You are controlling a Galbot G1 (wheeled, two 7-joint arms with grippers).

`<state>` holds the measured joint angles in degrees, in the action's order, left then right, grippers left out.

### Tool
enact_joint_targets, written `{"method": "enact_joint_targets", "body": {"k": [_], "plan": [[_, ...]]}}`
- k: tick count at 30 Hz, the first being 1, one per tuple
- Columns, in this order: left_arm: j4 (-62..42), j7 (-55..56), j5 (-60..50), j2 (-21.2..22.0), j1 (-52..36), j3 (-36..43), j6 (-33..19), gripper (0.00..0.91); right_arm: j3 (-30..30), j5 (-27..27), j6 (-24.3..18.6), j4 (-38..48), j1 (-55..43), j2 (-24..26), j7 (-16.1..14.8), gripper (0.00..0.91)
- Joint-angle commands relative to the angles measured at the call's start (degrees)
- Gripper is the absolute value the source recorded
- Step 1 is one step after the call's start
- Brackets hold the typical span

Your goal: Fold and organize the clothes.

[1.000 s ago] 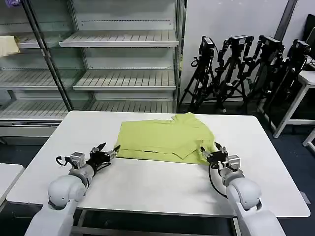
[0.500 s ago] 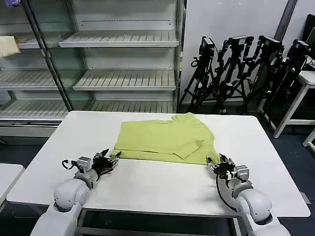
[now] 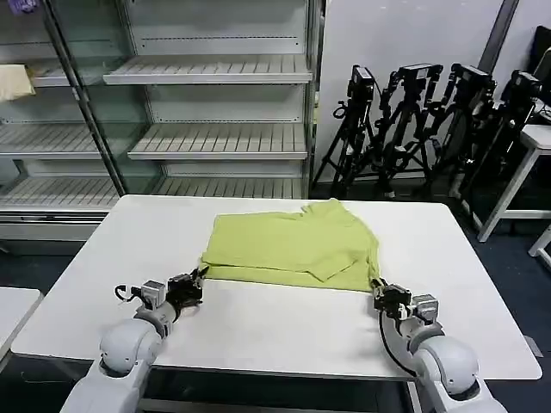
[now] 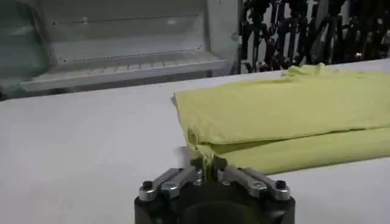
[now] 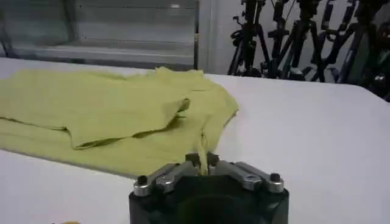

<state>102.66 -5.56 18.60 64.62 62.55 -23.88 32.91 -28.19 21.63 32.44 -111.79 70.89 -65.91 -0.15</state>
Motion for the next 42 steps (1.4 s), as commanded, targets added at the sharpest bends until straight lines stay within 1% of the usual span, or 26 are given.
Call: {"method": "enact_joint_targets", "body": {"k": [1,3,4,5,6,7,9,12,18,19,20,25,28,30,31,32,34,35,36,37,38,39,40,41,42], "plan": [[5.6,-0.1,-1.3,-0.5,4.9,-2.0,0.3,0.000,-0.4,0.3,0.3,-4.1,2.5,0.0,0.2,0.000],[9.8,0.0,-1.3,-0.9,8.0,-4.0,0.3,0.000,-1.3,-0.4,0.0,-7.0,5.4,0.1,0.0,0.000],[13.8,-0.1,-1.3,-1.3,11.8,-5.8,0.2,0.000,-1.9,-0.8,-0.2,-9.2,7.9,0.1,-0.1,0.000],[15.7,-0.4,-1.3,-1.8,15.7,-7.0,0.2,0.010,-2.4,-1.3,-0.3,-10.6,9.7,0.1,-0.3,0.000],[17.5,-0.8,-1.5,-2.0,17.5,-8.1,0.2,0.000,-2.5,-1.5,-0.3,-10.6,10.0,0.1,-0.3,0.000],[19.8,-1.7,-2.2,-2.4,21.1,-9.8,0.2,0.010,-3.5,-2.2,-0.4,-13.2,12.8,0.0,-0.6,0.000],[21.9,-2.4,-2.7,-2.5,24.9,-12.0,0.2,0.010,-4.9,-2.6,-0.8,-15.5,16.7,0.0,-0.7,0.000],[24.3,-2.7,-2.6,-2.3,28.2,-14.6,0.2,0.010,-6.4,-3.1,-1.6,-18.0,20.9,0.1,-0.5,0.000],[26.3,-2.9,-2.6,-1.8,29.9,-15.0,0.2,0.020,-8.3,-4.4,-2.8,-22.3,27.7,-0.8,0.5,0.000],[26.6,-2.9,-2.6,-1.7,30.2,-14.9,0.2,0.625,-8.6,-4.5,-3.0,-22.9,28.4,-0.8,0.6,0.766],[26.9,-2.9,-2.7,-1.6,30.4,-14.8,0.2,0.907,-9.0,-4.6,-3.5,-23.5,29.9,-0.9,0.6,0.907],[28.7,-2.8,-5.4,-1.4,30.8,-14.3,0.2,0.907,-9.4,-5.2,-4.7,-23.6,31.8,-0.7,-0.3,0.907],[31.0,-3.2,-6.2,-1.0,30.6,-15.0,0.2,0.907,-10.3,-4.9,-4.4,-25.3,32.4,-0.7,-0.2,0.907],[33.5,-3.0,-6.4,-0.9,30.2,-16.1,0.2,0.907,-12.7,-3.8,-3.1,-30.1,34.5,-0.6,-0.9,0.907],[34.5,-3.0,-6.2,-0.9,29.8,-16.8,0.2,0.907,-13.8,-3.2,-2.6,-31.9,34.9,-0.6,-0.7,0.907],[35.3,-3.0,-6.1,-1.1,29.4,-17.6,0.2,0.907,-16.3,-2.4,-2.0,-34.0,35.0,-0.4,-0.5,0.907],[36.0,-2.7,-5.6,-1.3,28.3,-18.4,0.2,0.907,-19.0,-0.7,-1.1,-35.3,33.0,0.3,-0.5,0.907],[35.9,-2.7,-5.5,-1.5,26.8,-18.6,0.2,0.907,-21.3,0.9,-0.4,-35.5,30.1,1.0,-0.6,0.907],[35.2,-2.7,-5.3,-1.7,25.4,-18.3,0.2,0.907,-22.2,2.7,0.3,-35.0,27.4,1.7,-0.3,0.907],[33.9,-2.8,-5.1,-2.3,23.3,-17.3,0.2,0.907,-21.8,4.1,0.6,-33.1,23.8,2.8,0.4,0.907],[32.8,-2.8,-4.8,-2.5,21.6,-16.2,0.1,0.907,-20.6,4.3,0.5,-31.9,21.0,3.1,1.1,0.907],[31.1,-2.8,-4.1,-3.3,19.9,-14.1,0.1,0.907,-17.6,3.7,0.6,-28.3,16.5,3.8,2.1,0.907],[27.9,-2.7,-4.5,-4.3,15.3,-11.0,-0.1,0.907,-12.5,2.1,0.6,-22.5,9.0,4.3,4.0,0.907],[25.8,-2.4,-5.1,-4.8,14.7,-9.7,-0.4,0.907,-9.9,1.6,0.7,-19.2,4.4,4.5,4.9,0.907],[22.6,-1.6,-5.9,-5.1,10.0,-7.5,-1.2,0.907,-6.9,1.4,0.6,-15.8,-0.2,4.6,6.5,0.907]]}}
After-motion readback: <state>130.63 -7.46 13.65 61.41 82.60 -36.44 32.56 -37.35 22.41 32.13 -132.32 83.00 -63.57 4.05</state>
